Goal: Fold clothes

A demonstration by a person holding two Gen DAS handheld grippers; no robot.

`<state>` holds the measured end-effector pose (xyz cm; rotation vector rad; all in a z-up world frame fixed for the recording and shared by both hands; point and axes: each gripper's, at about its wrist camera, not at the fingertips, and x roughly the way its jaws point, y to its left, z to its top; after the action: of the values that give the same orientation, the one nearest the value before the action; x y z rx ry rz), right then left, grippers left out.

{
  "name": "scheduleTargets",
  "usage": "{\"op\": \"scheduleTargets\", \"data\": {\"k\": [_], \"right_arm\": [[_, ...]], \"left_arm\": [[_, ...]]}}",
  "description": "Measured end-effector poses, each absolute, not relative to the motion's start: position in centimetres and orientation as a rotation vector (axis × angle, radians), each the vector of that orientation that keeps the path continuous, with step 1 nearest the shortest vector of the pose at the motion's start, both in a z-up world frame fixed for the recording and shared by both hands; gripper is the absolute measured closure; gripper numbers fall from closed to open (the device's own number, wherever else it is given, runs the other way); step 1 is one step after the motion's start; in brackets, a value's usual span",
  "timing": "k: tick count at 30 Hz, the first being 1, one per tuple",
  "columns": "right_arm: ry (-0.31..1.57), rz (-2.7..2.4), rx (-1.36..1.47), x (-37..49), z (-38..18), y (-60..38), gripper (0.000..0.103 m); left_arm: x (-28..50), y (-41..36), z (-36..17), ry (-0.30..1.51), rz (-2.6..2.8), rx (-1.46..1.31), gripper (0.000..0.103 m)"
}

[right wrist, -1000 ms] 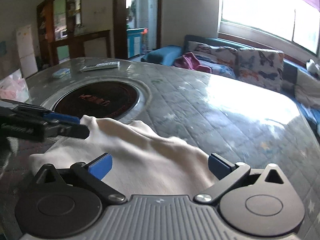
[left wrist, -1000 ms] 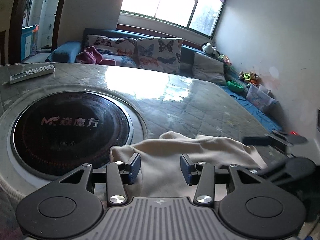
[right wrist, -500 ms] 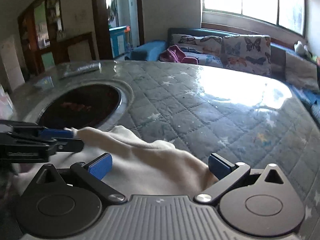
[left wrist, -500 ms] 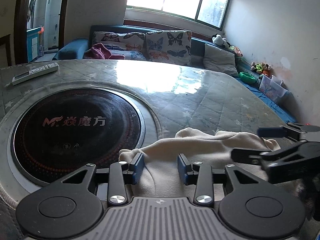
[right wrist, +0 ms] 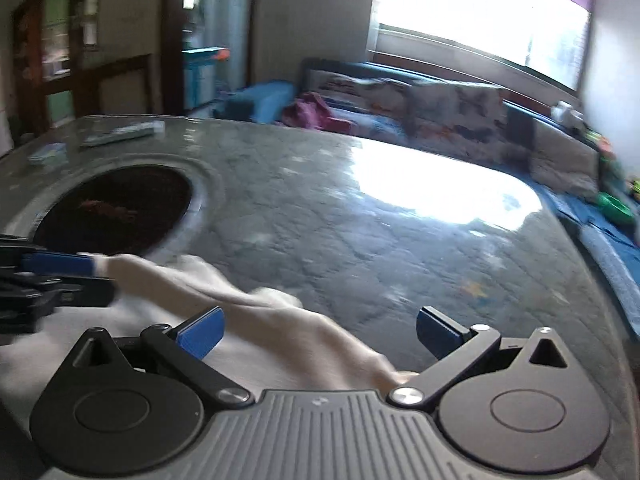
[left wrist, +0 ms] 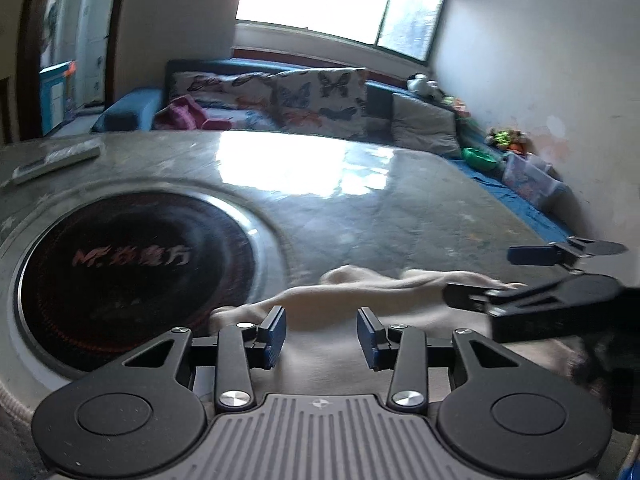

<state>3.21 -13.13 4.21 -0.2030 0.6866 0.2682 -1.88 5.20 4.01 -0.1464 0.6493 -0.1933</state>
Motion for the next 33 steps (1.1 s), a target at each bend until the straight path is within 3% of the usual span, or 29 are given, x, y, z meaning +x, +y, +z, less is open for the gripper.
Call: {"op": "scheduleTargets", "data": {"k": [10,21,33], "right_arm": [[0.731,0.163,-0.197,4.3,3.4,-16.4,0.000],[0.613,0.200,-0.287,-2.3,4.7,-18.1,0.000],[0.587,0.136,-0.293,-7.6,2.4,-20.5,0.000]], "left_arm": [[0.1,1.5,2.8,0.685,-0.214,-0.040,0.061],[-2.6,2.9,4.2,0.653,-0.213,-0.079,0.057],[-6.3,5.2,2.7,0.682,-0.131,-0.066,0.057]]}}
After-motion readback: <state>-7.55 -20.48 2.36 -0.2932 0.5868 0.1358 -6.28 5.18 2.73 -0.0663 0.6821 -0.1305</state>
